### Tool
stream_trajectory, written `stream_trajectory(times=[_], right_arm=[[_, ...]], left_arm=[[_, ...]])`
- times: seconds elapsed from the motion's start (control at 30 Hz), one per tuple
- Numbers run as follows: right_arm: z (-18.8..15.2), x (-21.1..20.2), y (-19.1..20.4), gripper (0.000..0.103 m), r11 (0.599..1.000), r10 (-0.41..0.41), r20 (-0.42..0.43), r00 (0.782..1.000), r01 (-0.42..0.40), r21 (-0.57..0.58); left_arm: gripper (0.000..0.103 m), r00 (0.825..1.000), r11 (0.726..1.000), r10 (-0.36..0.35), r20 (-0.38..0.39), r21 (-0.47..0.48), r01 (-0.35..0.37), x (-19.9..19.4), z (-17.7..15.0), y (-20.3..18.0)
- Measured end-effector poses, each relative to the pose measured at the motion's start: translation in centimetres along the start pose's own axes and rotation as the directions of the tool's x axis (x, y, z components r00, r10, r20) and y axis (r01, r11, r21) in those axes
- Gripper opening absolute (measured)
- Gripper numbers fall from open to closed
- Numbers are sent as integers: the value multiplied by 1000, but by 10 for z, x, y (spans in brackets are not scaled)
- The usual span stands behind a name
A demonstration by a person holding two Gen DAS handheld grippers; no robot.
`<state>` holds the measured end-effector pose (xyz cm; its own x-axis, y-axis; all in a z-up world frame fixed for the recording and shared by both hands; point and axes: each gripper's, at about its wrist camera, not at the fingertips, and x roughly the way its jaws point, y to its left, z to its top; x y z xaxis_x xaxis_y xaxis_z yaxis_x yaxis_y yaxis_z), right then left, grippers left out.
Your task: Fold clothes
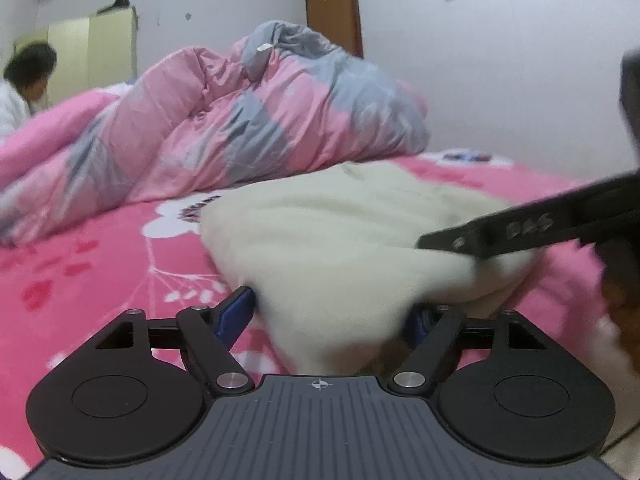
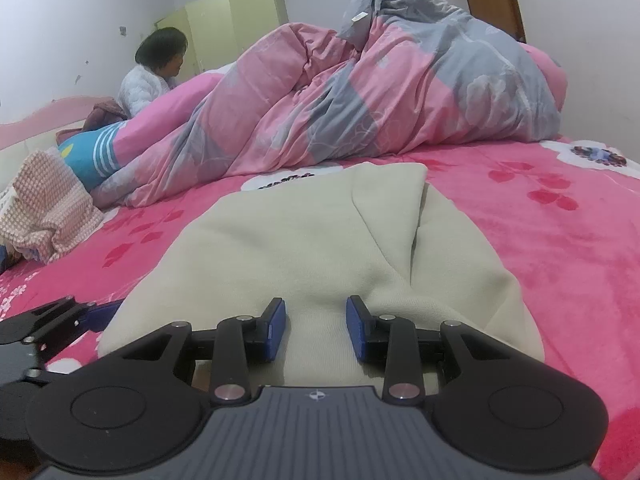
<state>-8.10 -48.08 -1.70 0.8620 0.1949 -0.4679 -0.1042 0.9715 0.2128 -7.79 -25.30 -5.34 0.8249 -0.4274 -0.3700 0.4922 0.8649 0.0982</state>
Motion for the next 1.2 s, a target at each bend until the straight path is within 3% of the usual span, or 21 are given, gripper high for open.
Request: stream_trajectory(times=[0.27, 0.5, 0.67, 0.8, 0.93, 1.07, 1.2], right_arm=[[-3, -1, 1, 34, 1000, 25, 6, 1000, -25, -17], [-4, 0, -4, 34, 999, 37, 13, 999, -37, 9], [-4, -1, -5, 33, 998, 68, 12, 998, -68, 4], [-5, 0, -5, 33, 998, 69, 18, 997, -70, 6], [-6, 0, -7, 33, 998, 68, 26, 997, -68, 15], [-7, -1, -9, 34, 997, 73, 33, 997, -74, 18], [-6, -1, -7, 34, 997, 68, 32, 997, -69, 18]], left_arm=[[80, 997, 997, 67, -49, 40, -65, -23, -12, 34], [81, 994, 988, 108, -9, 108, -106, -15, -6, 17], [83, 999, 990, 29, 15, 135, -31, -29, -22, 45], [82, 999, 988, 31, 16, 149, -33, -35, -17, 36], [86, 998, 982, -48, 40, 187, 40, -74, -22, 25], [84, 994, 993, -54, 91, 107, 44, -88, -13, 29], [76, 986, 998, -56, 155, 1, 57, -69, 12, 29]])
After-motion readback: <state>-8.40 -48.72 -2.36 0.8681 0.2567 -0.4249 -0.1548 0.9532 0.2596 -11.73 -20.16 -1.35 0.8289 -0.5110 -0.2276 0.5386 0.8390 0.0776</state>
